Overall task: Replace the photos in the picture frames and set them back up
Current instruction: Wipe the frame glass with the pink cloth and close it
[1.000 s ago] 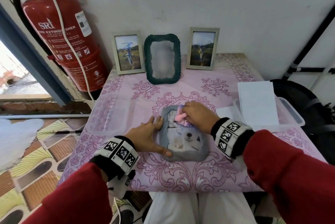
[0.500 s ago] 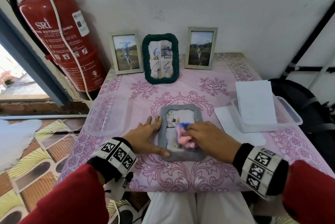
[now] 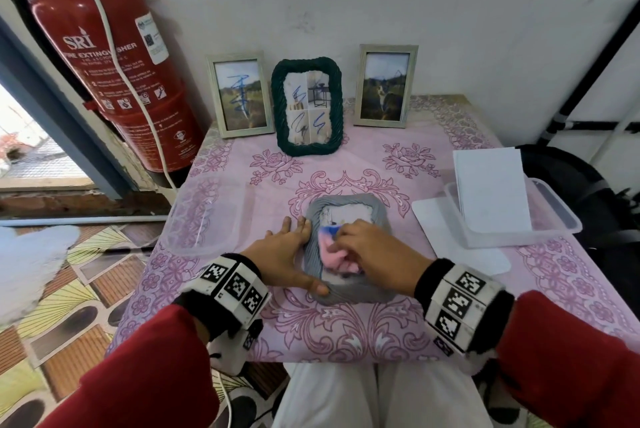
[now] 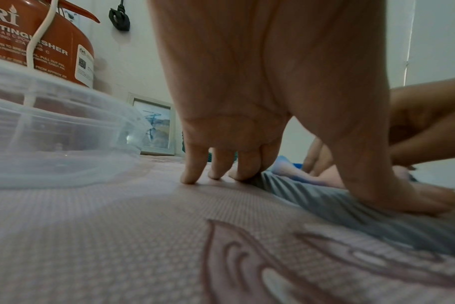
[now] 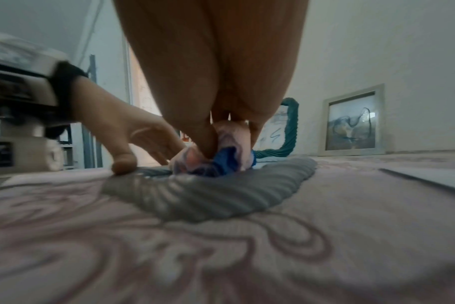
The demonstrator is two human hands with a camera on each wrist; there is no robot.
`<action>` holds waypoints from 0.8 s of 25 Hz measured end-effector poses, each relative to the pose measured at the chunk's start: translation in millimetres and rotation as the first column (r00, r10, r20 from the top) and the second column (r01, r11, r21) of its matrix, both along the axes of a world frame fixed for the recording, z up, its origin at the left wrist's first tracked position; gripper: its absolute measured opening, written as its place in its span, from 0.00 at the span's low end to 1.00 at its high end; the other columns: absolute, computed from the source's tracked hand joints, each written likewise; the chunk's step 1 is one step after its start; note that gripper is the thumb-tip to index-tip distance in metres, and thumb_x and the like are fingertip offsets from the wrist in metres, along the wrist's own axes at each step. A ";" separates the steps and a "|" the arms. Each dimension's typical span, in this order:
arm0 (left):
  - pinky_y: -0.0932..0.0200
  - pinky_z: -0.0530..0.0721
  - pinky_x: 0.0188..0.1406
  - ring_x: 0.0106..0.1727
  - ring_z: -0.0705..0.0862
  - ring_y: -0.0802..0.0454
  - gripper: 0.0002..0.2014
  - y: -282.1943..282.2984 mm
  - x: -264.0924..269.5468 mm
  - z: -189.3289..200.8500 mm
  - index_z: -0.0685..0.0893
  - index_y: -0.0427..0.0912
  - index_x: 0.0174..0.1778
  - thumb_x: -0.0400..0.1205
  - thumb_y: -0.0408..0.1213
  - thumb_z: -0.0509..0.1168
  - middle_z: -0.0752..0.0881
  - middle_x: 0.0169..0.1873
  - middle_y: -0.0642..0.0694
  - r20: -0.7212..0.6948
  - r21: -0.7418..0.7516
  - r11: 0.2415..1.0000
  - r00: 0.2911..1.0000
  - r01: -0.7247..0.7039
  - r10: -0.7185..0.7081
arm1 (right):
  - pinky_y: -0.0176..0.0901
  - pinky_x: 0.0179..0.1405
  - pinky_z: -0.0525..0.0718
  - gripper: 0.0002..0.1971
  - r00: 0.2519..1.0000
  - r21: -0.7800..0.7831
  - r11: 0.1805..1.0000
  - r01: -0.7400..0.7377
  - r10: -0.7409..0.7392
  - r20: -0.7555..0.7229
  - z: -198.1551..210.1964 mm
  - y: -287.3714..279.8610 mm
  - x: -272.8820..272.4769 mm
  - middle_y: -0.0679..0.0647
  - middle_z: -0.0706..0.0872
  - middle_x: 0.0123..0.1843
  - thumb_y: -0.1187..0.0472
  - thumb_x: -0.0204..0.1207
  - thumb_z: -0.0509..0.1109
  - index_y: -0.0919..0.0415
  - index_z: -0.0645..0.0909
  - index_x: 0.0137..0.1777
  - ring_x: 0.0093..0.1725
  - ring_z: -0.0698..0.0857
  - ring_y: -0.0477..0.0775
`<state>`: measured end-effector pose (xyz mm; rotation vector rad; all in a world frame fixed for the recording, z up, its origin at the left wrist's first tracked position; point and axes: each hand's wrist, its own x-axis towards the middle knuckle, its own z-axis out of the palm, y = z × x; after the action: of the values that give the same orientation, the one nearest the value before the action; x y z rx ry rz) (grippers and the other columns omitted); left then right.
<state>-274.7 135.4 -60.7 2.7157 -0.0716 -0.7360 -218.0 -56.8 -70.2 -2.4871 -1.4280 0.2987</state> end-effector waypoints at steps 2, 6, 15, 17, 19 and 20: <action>0.43 0.45 0.83 0.83 0.36 0.43 0.61 -0.1 -1.8 0.1 0.37 0.41 0.82 0.68 0.63 0.71 0.39 0.83 0.43 0.004 -0.003 1.000 1.000 -0.003 0.003 | 0.49 0.60 0.73 0.13 0.998 0.016 0.998 -0.061 0.060 0.026 -2.6 -13.7 -16.0 0.53 0.80 0.61 0.61 0.77 0.63 0.57 0.81 0.60 0.59 0.76 0.54; 0.42 0.40 0.83 0.82 0.34 0.44 0.60 0.7 -4.2 1.0 0.37 0.41 0.82 0.69 0.61 0.71 0.38 0.83 0.44 0.016 -0.040 0.999 1.000 -0.002 0.003 | 0.45 0.61 0.72 0.12 0.992 -0.080 0.993 -0.083 0.090 0.091 3.5 -45.9 -14.0 0.47 0.81 0.62 0.55 0.82 0.56 0.51 0.77 0.61 0.61 0.78 0.50; 0.42 0.38 0.82 0.82 0.33 0.45 0.60 0.9 -3.7 -3.7 0.36 0.42 0.82 0.68 0.63 0.71 0.36 0.82 0.45 0.027 -0.059 0.998 1.000 -0.010 0.012 | 0.50 0.65 0.71 0.20 0.993 -0.110 0.991 0.082 -0.072 0.094 3.4 -5.5 54.4 0.57 0.77 0.69 0.66 0.79 0.59 0.58 0.74 0.72 0.66 0.75 0.58; 0.41 0.37 0.82 0.82 0.32 0.44 0.61 -0.9 -3.2 -4.6 0.36 0.41 0.82 0.68 0.63 0.71 0.36 0.82 0.44 0.023 -0.058 0.998 1.000 -0.015 0.016 | 0.51 0.67 0.69 0.20 0.994 -0.022 0.994 0.106 -0.107 -0.037 1.5 2.2 55.4 0.60 0.78 0.66 0.68 0.78 0.60 0.59 0.78 0.69 0.65 0.74 0.60; 0.40 0.37 0.81 0.82 0.33 0.42 0.60 -2.0 -3.1 -4.3 0.36 0.41 0.82 0.68 0.63 0.70 0.37 0.82 0.42 0.018 -0.045 0.999 1.000 -0.007 0.008 | 0.47 0.69 0.66 0.19 0.994 0.016 0.997 0.073 -0.071 -0.087 -1.6 7.5 46.0 0.59 0.79 0.66 0.69 0.77 0.62 0.59 0.80 0.67 0.67 0.73 0.59; 0.40 0.38 0.81 0.82 0.33 0.42 0.60 -2.4 -2.9 -3.8 0.37 0.42 0.82 0.68 0.63 0.70 0.37 0.82 0.42 0.019 -0.039 0.999 1.000 -0.004 0.005 | 0.46 0.68 0.66 0.19 0.995 0.014 0.999 0.043 -0.041 -0.094 -2.3 9.2 37.9 0.58 0.79 0.66 0.69 0.76 0.64 0.59 0.80 0.67 0.67 0.73 0.58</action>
<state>-277.7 133.0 -64.6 2.6856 -0.0836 -0.6999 -180.1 -47.7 -72.5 -2.4522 -1.3346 0.3888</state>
